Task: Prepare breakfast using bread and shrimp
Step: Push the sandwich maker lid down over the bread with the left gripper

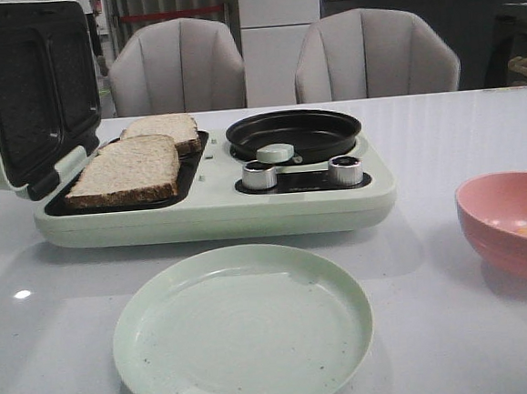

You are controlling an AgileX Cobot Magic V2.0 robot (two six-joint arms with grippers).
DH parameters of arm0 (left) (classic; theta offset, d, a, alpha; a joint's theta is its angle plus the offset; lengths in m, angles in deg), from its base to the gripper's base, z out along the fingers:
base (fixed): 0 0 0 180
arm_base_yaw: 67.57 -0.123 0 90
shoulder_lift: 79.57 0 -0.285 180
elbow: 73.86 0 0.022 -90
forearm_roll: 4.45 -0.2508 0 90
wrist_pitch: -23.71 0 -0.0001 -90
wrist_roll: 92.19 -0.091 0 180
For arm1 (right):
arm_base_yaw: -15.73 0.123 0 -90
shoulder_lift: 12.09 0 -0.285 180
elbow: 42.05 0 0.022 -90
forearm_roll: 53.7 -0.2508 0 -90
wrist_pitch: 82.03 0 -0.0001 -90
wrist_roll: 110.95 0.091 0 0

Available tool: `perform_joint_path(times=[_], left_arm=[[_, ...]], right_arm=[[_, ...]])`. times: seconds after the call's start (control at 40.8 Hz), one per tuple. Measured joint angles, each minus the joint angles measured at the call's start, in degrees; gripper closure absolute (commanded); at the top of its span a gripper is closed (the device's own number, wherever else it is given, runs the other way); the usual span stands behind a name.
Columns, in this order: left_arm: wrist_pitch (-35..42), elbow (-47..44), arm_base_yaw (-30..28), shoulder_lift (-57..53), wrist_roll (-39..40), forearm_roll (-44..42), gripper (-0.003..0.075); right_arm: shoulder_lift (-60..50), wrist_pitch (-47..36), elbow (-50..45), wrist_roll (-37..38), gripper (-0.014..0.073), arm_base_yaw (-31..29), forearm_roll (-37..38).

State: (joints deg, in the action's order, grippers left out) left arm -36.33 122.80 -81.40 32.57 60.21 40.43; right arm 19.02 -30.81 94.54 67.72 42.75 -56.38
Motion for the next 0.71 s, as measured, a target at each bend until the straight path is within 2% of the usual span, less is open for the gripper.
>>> perform_joint_path(times=[0.294,0.71], left_arm=[[3.4,-10.3,10.6,-10.5,-4.2,0.1,0.062],[13.8,-33.8,33.2,-36.8,-5.4,-10.1,0.0617]], right_arm=[[0.0,0.0,0.0,0.0,0.0195,0.0,0.0],[0.0,0.0,0.0,0.1,0.0195,0.0,0.0]])
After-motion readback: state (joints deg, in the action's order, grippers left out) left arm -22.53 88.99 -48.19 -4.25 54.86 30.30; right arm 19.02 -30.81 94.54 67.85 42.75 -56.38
